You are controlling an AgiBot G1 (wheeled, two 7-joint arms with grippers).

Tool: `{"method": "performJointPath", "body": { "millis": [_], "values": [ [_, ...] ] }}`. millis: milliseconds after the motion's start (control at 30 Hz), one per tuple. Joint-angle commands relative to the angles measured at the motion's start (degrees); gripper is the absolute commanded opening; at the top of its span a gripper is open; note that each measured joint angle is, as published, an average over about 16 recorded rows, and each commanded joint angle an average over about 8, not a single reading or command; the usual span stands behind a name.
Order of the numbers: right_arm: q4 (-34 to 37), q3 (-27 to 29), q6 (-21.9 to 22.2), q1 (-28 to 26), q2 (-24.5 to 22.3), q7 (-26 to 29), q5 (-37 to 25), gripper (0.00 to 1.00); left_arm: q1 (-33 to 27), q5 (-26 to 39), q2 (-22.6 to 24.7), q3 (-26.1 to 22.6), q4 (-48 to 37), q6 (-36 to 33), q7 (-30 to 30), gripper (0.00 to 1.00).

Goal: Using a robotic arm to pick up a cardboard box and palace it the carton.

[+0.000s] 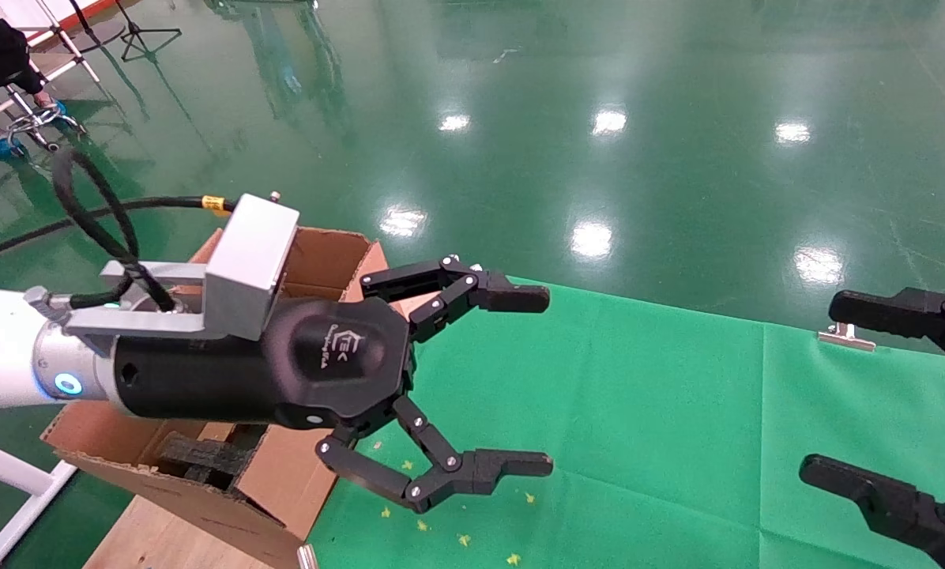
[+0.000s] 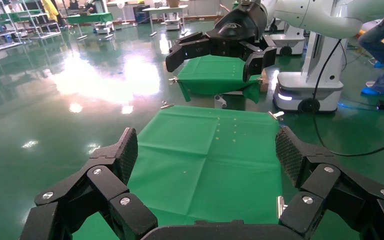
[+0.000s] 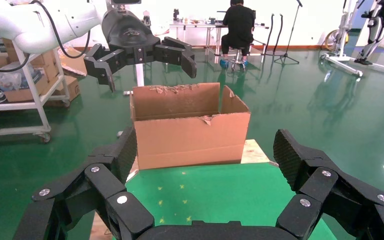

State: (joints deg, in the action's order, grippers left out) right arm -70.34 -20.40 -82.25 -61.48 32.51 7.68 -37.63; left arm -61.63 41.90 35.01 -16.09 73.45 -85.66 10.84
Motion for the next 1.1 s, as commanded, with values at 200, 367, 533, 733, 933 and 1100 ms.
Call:
{"method": "performJointPath", "body": {
  "millis": [200, 367, 533, 733, 933, 1100],
  "values": [
    [0.0, 0.0, 0.0, 0.0, 0.0, 0.0, 0.0, 1.0, 0.0, 0.0, 0.0, 0.0, 0.0, 0.0, 0.0, 1.0],
    [0.0, 0.0, 0.0, 0.0, 0.0, 0.0, 0.0, 1.0, 0.0, 0.0, 0.0, 0.0, 0.0, 0.0, 0.0, 1.0],
    [0.0, 0.0, 0.0, 0.0, 0.0, 0.0, 0.0, 1.0, 0.0, 0.0, 0.0, 0.0, 0.0, 0.0, 0.0, 1.0],
    [0.0, 0.0, 0.0, 0.0, 0.0, 0.0, 0.0, 1.0, 0.0, 0.0, 0.0, 0.0, 0.0, 0.0, 0.0, 1.0],
    [0.0, 0.0, 0.0, 0.0, 0.0, 0.0, 0.0, 1.0, 0.0, 0.0, 0.0, 0.0, 0.0, 0.0, 0.0, 1.0],
    [0.0, 0.0, 0.0, 0.0, 0.0, 0.0, 0.0, 1.0, 0.0, 0.0, 0.0, 0.0, 0.0, 0.0, 0.0, 1.0]
  ]
}}
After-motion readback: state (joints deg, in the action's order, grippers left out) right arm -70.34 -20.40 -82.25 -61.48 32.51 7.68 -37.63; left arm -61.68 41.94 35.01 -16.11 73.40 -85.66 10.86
